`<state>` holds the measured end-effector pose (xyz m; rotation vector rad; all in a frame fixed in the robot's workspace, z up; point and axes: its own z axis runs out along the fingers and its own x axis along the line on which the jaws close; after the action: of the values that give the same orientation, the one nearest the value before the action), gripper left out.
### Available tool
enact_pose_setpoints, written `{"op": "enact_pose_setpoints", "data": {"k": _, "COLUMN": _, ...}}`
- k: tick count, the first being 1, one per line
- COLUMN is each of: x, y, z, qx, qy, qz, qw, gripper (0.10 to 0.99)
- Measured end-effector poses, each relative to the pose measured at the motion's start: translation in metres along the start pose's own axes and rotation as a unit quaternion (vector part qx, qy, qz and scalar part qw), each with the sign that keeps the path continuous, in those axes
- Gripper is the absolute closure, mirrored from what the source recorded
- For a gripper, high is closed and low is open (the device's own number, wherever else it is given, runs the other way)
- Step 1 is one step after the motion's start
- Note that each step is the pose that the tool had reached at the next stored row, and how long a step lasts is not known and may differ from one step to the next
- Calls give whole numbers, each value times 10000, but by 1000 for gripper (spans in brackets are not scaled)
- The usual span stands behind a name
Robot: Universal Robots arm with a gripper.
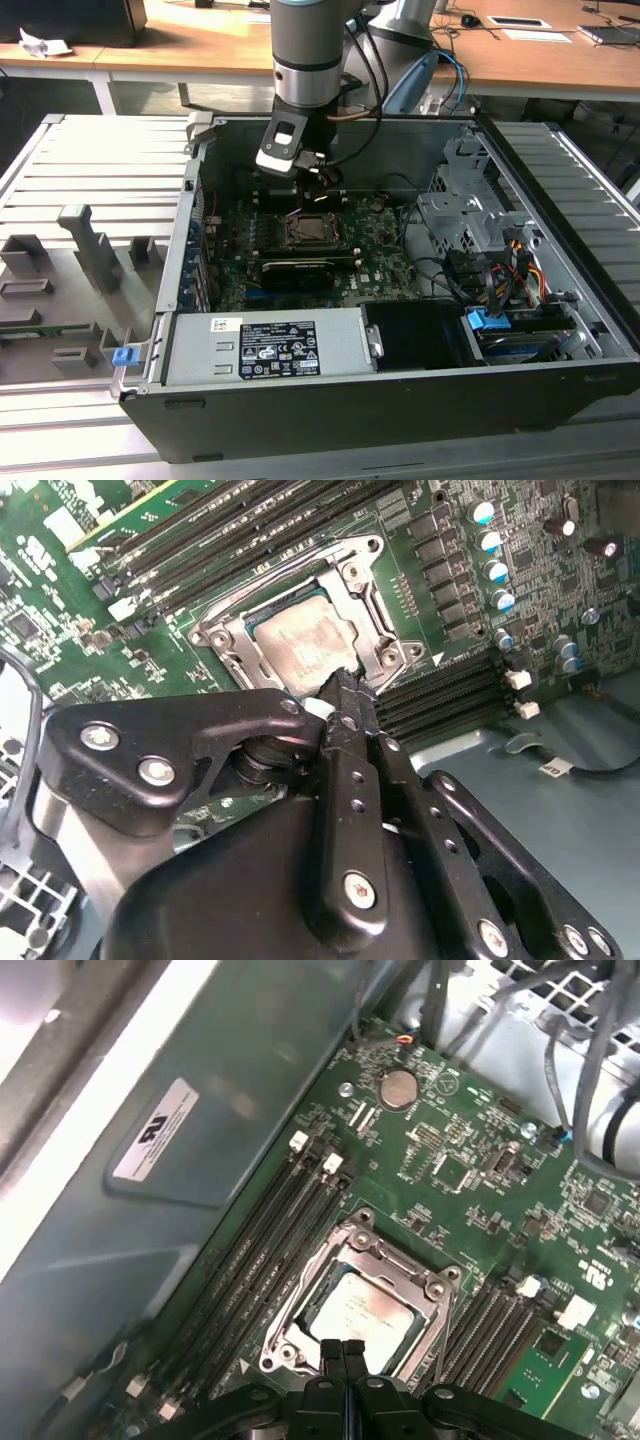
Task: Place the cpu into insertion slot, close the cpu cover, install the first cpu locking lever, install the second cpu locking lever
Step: 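Install the first cpu locking lever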
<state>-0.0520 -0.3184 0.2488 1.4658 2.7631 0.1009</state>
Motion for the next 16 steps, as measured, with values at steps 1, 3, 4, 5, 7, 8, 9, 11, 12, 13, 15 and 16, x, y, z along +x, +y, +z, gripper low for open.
{"op": "enact_pose_setpoints", "data": {"k": 1, "x": 0, "y": 0, "z": 0, "qx": 2, "qy": 5, "qz": -86, "qw": 10000, "gripper": 980}}
{"op": "enact_pose_setpoints", "data": {"k": 3, "x": 0, "y": -1, "z": 0, "qx": 5, "qy": 14, "qz": -225, "qw": 9997, "gripper": 980}}
{"op": "enact_pose_setpoints", "data": {"k": 4, "x": 1, "y": -1, "z": 0, "qx": 5, "qy": 17, "qz": -263, "qw": 9997, "gripper": 980}}
{"op": "enact_pose_setpoints", "data": {"k": 5, "x": 1, "y": -1, "z": 0, "qx": 6, "qy": 19, "qz": -305, "qw": 9995, "gripper": 980}}
{"op": "enact_pose_setpoints", "data": {"k": 7, "x": 1, "y": -1, "z": 0, "qx": 9, "qy": 27, "qz": -423, "qw": 9991, "gripper": 980}}
{"op": "enact_pose_setpoints", "data": {"k": 8, "x": 1, "y": -2, "z": 0, "qx": 12, "qy": 37, "qz": -578, "qw": 9983, "gripper": 980}}
{"op": "enact_pose_setpoints", "data": {"k": 9, "x": 1, "y": -2, "z": 0, "qx": 13, "qy": 41, "qz": -657, "qw": 9978, "gripper": 980}}
{"op": "enact_pose_setpoints", "data": {"k": 11, "x": 1, "y": -2, "z": 0, "qx": 17, "qy": 53, "qz": -841, "qw": 9964, "gripper": 980}}
{"op": "enact_pose_setpoints", "data": {"k": 12, "x": 2, "y": -2, "z": 0, "qx": 18, "qy": 56, "qz": -897, "qw": 9960, "gripper": 980}}
{"op": "enact_pose_setpoints", "data": {"k": 13, "x": 2, "y": -2, "z": 0, "qx": 18, "qy": 59, "qz": -938, "qw": 9956, "gripper": 980}}
{"op": "enact_pose_setpoints", "data": {"k": 15, "x": 3, "y": -4, "z": 0, "qx": 23, "qy": 73, "qz": -1156, "qw": 9933, "gripper": 980}}
{"op": "enact_pose_setpoints", "data": {"k": 16, "x": 3, "y": -4, "z": 0, "qx": 25, "qy": 80, "qz": -1275, "qw": 9918, "gripper": 980}}
